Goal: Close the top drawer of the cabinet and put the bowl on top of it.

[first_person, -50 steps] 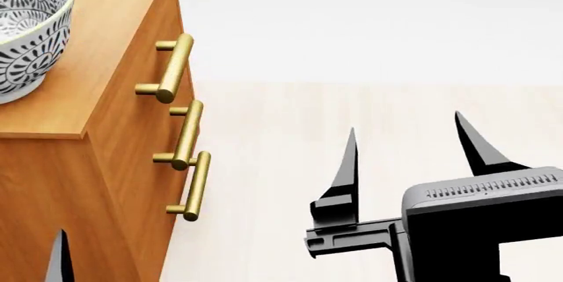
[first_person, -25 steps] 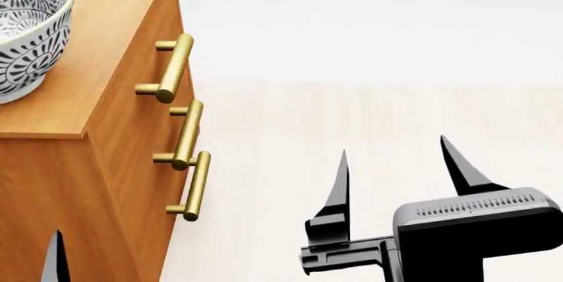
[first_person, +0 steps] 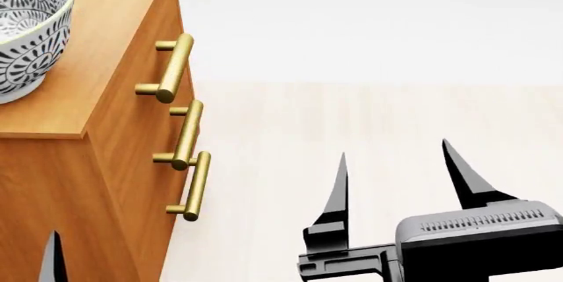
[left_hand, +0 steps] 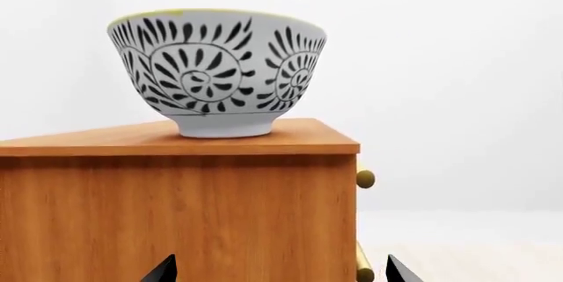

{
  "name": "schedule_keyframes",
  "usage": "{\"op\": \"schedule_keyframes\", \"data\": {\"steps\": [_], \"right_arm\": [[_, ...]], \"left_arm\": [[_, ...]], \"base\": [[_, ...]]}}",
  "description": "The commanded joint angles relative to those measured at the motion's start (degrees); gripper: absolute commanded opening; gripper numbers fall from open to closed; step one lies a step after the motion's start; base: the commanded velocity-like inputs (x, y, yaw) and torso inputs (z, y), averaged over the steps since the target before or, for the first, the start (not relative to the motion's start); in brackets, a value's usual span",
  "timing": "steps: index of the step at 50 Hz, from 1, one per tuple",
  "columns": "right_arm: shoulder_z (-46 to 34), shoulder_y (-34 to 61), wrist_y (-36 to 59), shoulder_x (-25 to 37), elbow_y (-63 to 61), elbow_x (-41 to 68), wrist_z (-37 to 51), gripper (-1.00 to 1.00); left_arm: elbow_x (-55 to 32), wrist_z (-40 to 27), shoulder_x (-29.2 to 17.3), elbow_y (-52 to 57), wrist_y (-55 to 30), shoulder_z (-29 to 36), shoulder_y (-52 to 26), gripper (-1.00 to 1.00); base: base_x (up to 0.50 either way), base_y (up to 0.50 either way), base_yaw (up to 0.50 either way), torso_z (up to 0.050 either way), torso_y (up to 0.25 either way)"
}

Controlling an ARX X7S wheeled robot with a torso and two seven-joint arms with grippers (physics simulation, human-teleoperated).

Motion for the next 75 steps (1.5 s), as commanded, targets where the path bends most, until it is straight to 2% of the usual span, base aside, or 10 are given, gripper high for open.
{"op": "schedule_keyframes", "data": {"steps": [1, 18, 47, 75], "right_arm": [[0.0, -0.5, 0.3, 0.6, -1.9, -1.8, 1.4, 1.00], [-0.1, -1.7, 0.0, 2.2, -4.8, -5.3, 3.5, 1.00], [0.6, -2.0, 1.8, 5.9, -14.2, -11.4, 8.4, 1.00], [1.0, -2.6, 3.5, 8.4, -19.8, -15.6, 11.6, 1.00]], "left_arm": [[0.5, -0.4, -0.4, 1.0, 0.0, 0.0, 0.5, 1.00], [2.5, -1.9, -1.6, 5.6, -0.6, -0.1, 2.0, 1.00], [8.8, -4.9, -3.9, 11.1, 5.6, -2.4, 9.6, 1.00], [10.1, -5.4, -4.6, 13.2, 6.1, -2.2, 10.8, 1.00]], "base": [[0.00, 0.00, 0.00, 0.000, 0.000], [0.00, 0.00, 0.00, 0.000, 0.000], [0.00, 0.00, 0.00, 0.000, 0.000], [0.00, 0.00, 0.00, 0.000, 0.000]]}}
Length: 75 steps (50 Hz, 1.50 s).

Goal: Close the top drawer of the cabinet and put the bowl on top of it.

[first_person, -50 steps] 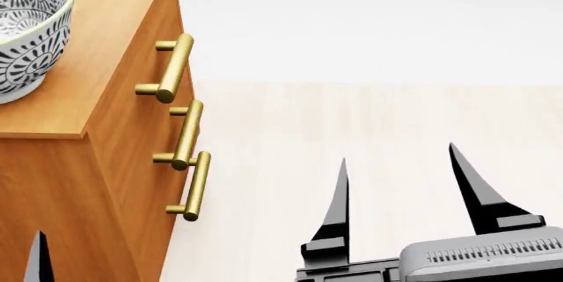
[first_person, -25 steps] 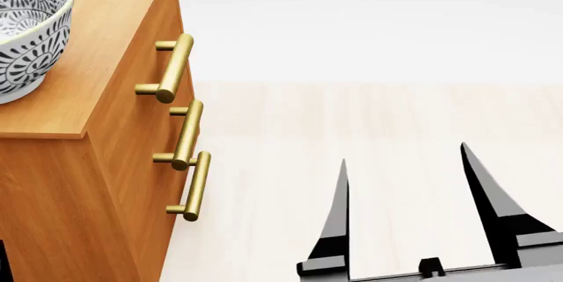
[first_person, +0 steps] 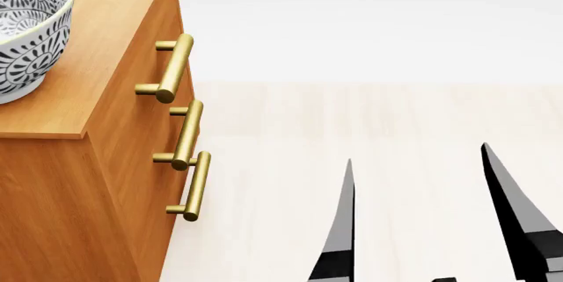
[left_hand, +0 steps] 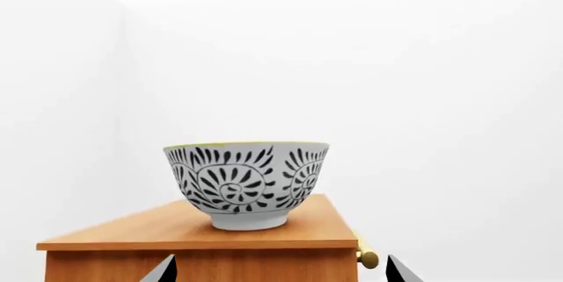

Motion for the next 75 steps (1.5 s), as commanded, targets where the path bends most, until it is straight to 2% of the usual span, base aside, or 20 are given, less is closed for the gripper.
{"op": "schedule_keyframes", "data": {"steps": [1, 32, 50, 61, 70, 75], "right_arm": [[0.2, -0.3, 0.5, 1.1, -1.9, -1.4, 1.2, 1.00], [-0.6, 0.0, 3.9, 3.8, -9.7, -6.1, 4.7, 1.00], [-13.2, 10.8, 1.5, 4.6, -9.8, -7.9, 8.6, 1.00], [-22.9, 19.2, 0.1, 4.3, -9.8, -8.4, 11.6, 1.00], [-27.0, 22.6, -1.1, 4.3, -9.8, -9.0, 13.0, 1.00], [-35.0, 29.0, -2.7, 4.1, -9.9, -10.6, 15.4, 1.00]], "left_arm": [[0.8, -0.3, -0.3, 1.0, 0.5, 0.0, 0.8, 1.00], [3.6, -1.1, -1.3, 4.5, 2.1, 0.5, 3.3, 1.00], [4.9, -2.5, -2.3, 5.8, 1.2, 1.8, 2.7, 1.00], [5.6, -6.0, -5.3, 5.9, 3.5, 2.6, 3.6, 1.00], [6.7, -9.4, -8.3, 5.9, 6.2, 3.9, 4.3, 1.00], [7.4, -10.9, -9.7, 5.9, 7.1, 4.9, 4.4, 1.00]], "base": [[0.00, 0.00, 0.00, 0.000, 0.000], [0.00, 0.00, 0.00, 0.000, 0.000], [0.00, 0.00, 0.00, 0.000, 0.000], [0.00, 0.00, 0.00, 0.000, 0.000], [0.00, 0.00, 0.00, 0.000, 0.000], [0.00, 0.00, 0.00, 0.000, 0.000]]}}
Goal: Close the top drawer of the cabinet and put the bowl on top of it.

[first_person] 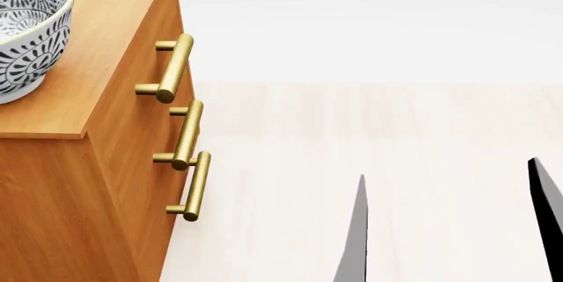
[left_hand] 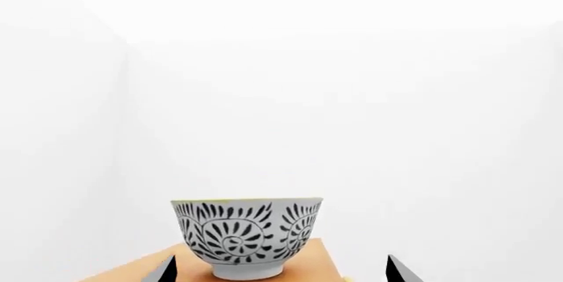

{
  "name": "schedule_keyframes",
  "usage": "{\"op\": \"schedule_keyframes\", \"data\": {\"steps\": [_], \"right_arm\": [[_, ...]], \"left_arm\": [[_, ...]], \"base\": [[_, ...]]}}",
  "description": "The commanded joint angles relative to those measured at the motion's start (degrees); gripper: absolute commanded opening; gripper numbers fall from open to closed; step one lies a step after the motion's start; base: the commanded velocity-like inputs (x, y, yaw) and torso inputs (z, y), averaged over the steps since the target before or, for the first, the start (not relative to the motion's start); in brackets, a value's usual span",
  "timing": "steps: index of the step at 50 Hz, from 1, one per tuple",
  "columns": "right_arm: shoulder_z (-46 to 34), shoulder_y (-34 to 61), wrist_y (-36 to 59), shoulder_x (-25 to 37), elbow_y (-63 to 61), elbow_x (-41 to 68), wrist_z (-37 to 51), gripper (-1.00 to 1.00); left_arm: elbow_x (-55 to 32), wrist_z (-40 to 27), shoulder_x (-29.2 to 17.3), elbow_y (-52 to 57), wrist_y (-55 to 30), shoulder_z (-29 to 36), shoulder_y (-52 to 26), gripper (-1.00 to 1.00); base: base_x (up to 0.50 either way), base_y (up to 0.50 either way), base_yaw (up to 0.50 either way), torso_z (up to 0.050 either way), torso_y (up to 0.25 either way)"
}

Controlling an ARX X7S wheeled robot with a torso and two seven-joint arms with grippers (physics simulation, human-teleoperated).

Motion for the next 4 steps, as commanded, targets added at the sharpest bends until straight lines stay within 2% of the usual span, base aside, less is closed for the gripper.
{"op": "schedule_keyframes", "data": {"steps": [1, 4], "right_arm": [[-13.2, 10.8, -2.7, -0.4, -0.1, -2.3, 4.0, 1.00], [-20.1, 16.8, -4.0, -1.1, -0.1, -3.3, 6.3, 1.00]], "left_arm": [[1.4, -3.7, -3.3, 0.1, 2.5, 1.5, 0.7, 1.00], [2.1, -4.3, -3.8, 0.2, 3.4, 1.6, 1.4, 1.00]], "base": [[0.00, 0.00, 0.00, 0.000, 0.000], [0.00, 0.00, 0.00, 0.000, 0.000]]}}
